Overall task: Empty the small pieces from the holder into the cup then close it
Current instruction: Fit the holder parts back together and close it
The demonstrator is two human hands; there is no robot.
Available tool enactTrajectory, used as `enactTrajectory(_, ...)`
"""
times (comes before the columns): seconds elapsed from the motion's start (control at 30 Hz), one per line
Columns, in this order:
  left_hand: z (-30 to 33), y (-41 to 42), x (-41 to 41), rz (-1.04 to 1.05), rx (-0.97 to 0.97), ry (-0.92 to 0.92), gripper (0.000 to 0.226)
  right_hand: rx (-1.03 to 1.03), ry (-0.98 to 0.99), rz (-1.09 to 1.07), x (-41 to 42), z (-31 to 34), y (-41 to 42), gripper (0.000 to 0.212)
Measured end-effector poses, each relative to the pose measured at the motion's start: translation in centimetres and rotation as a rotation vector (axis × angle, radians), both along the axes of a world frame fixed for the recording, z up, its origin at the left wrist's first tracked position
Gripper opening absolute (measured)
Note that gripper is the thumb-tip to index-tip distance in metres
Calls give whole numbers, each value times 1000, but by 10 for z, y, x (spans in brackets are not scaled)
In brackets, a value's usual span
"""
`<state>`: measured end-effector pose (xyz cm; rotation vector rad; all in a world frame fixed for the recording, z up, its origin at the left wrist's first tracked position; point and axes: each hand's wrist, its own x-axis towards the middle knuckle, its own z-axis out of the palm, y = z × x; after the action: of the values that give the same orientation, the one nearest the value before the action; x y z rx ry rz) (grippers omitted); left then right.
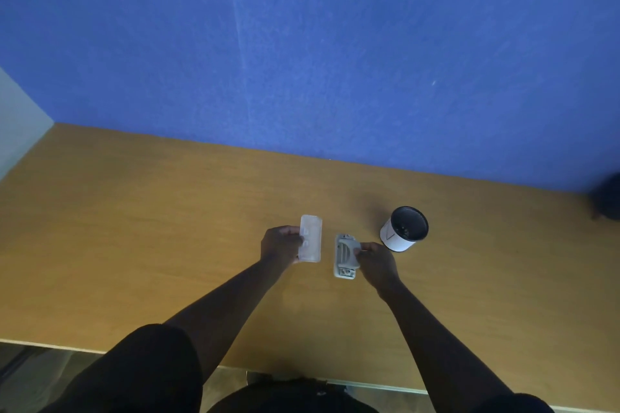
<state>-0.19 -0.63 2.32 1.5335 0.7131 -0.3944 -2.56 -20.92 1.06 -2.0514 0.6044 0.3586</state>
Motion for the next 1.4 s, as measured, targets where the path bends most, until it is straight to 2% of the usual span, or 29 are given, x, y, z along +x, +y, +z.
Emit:
enactTrajectory(0.17,1,-12,-5,0,-8,-6,15,183,-93,-6,5,26,6,21)
enactTrajectory(0.33,5,-27,-9,13,-90,10,14,336,-72,-33,11,38,16,19)
enactTrajectory(0.53,12,-36,-13,-10,-192,3,14,390,-52,-43,16,41,18,18)
enactTrajectory(0.73,17,-40,-14,4,-281,10,16,379,-52,-42,20,41,11,17)
enactTrajectory(1.1,22,-43,-7,28,-250,69,19,172,-118,109,23,42,2,22)
enactTrajectory(1.23,23,-46,-6,91,-344,103,21,176,-142,97,23,40,2,19)
enactTrajectory(1.4,28,-46,-10,23,-441,90,32,174,-164,64,24,40,4,20)
